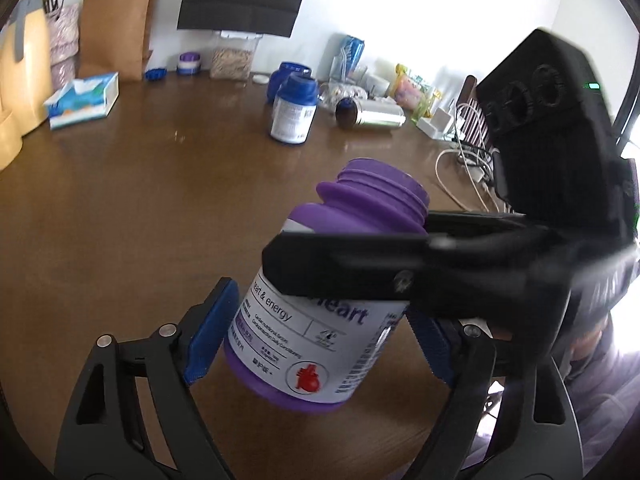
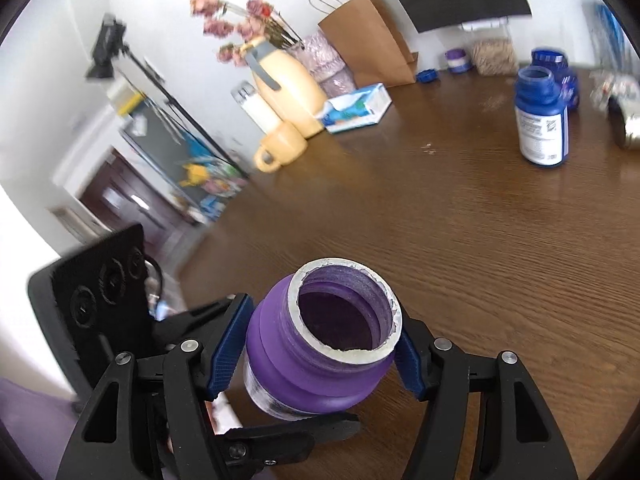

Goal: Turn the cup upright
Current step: 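Rotate the bottle upright and lower it onto the table with the left gripper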

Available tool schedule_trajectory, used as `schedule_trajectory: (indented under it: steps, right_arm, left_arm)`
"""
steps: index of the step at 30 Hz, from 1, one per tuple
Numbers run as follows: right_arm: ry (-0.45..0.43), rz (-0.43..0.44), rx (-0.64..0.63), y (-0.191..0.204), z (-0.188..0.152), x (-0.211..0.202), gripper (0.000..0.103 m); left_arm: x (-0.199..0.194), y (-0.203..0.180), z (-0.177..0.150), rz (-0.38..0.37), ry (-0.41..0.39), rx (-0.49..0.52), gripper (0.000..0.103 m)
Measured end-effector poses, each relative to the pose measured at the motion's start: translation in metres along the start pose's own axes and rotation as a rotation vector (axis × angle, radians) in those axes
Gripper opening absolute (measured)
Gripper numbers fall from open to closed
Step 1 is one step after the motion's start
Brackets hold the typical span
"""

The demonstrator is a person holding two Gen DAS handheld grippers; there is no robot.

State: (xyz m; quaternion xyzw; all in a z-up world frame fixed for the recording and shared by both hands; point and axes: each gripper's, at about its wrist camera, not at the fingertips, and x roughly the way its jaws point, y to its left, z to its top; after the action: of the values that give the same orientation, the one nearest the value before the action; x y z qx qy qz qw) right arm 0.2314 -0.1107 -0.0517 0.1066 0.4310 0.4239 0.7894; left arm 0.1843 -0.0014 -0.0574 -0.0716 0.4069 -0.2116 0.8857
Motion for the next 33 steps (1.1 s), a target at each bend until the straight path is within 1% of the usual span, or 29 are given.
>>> schedule_trajectory:
  steps: [2,3,4,5,7,9,12,13,16,17,18,21,23,24,25,27,29,31,32,33]
  right_arm:
    - [0.002,-0.083,-0.042,0.014,-0.008,0.004,0.069]
    - [0.003,-0.105,-0.056,0.019,-0.011,0.004,0.069]
    - [0.006,-0.140,-0.069,0.025,-0.014,0.005,0.069]
    - [0.007,-0.155,-0.072,0.028,-0.017,0.005,0.069]
    - [0.009,-0.155,-0.062,0.032,-0.024,0.002,0.069]
    - [0.017,-0.134,-0.036,0.034,-0.031,-0.001,0.069]
    - [-0.006,-0.058,0.028,0.032,-0.045,-0.007,0.069]
    - [-0.014,-0.030,0.065,0.028,-0.050,-0.007,0.069]
    - [-0.026,0.015,0.132,0.023,-0.059,-0.005,0.069]
    - [-0.040,0.020,0.142,0.022,-0.061,-0.006,0.064]
    - [-0.053,0.006,0.135,0.024,-0.063,-0.006,0.054]
    - [-0.051,-0.023,0.097,0.035,-0.066,-0.005,0.054]
    - [-0.052,-0.047,0.065,0.042,-0.066,-0.005,0.054]
    - [-0.058,-0.063,0.051,0.045,-0.065,-0.006,0.054]
    - [-0.062,-0.070,0.043,0.046,-0.064,-0.007,0.054]
    - [-0.080,-0.092,0.023,0.048,-0.061,-0.011,0.054]
    - [-0.101,-0.109,-0.002,0.052,-0.057,-0.014,0.054]
    - [-0.103,-0.144,-0.036,0.057,-0.054,-0.012,0.054]
    - [-0.098,-0.169,-0.056,0.059,-0.051,-0.009,0.054]
    - [-0.090,-0.183,-0.063,0.059,-0.048,-0.006,0.054]
  left_arm:
    - [0.001,0.000,-0.007,0.009,0.002,0.009,0.080]
    - [0.001,-0.001,-0.010,0.014,0.002,0.024,0.079]
    - [0.000,-0.002,-0.012,0.009,-0.004,0.033,0.076]
    - [-0.003,-0.003,-0.017,-0.004,-0.012,0.043,0.075]
    - [-0.006,-0.004,-0.025,-0.009,-0.004,0.046,0.073]
    - [-0.006,-0.002,-0.035,0.002,0.023,0.041,0.072]
    - [-0.010,0.003,-0.048,-0.044,0.036,0.025,0.071]
    - [-0.011,0.002,-0.052,-0.052,0.043,0.028,0.071]
    - [-0.014,-0.002,-0.060,-0.059,0.053,0.052,0.071]
    - [-0.014,-0.004,-0.062,-0.059,0.051,0.060,0.071]
    - [-0.014,-0.004,-0.063,-0.058,0.048,0.062,0.070]
    - [-0.015,-0.006,-0.063,-0.072,0.039,0.067,0.070]
    - [-0.018,-0.005,-0.061,-0.079,0.031,0.070,0.073]
    - [-0.020,-0.002,-0.061,-0.075,0.028,0.070,0.077]
    - [-0.021,-0.001,-0.060,-0.074,0.026,0.071,0.079]
    - [-0.024,0.003,-0.059,-0.076,0.018,0.070,0.082]
    - [-0.025,0.006,-0.058,-0.073,0.005,0.064,0.082]
    - [-0.028,0.004,-0.055,-0.059,-0.022,0.081,0.079]
    - [-0.029,0.003,-0.054,-0.063,-0.046,0.096,0.072]
    - [-0.029,0.002,-0.053,-0.072,-0.054,0.105,0.066]
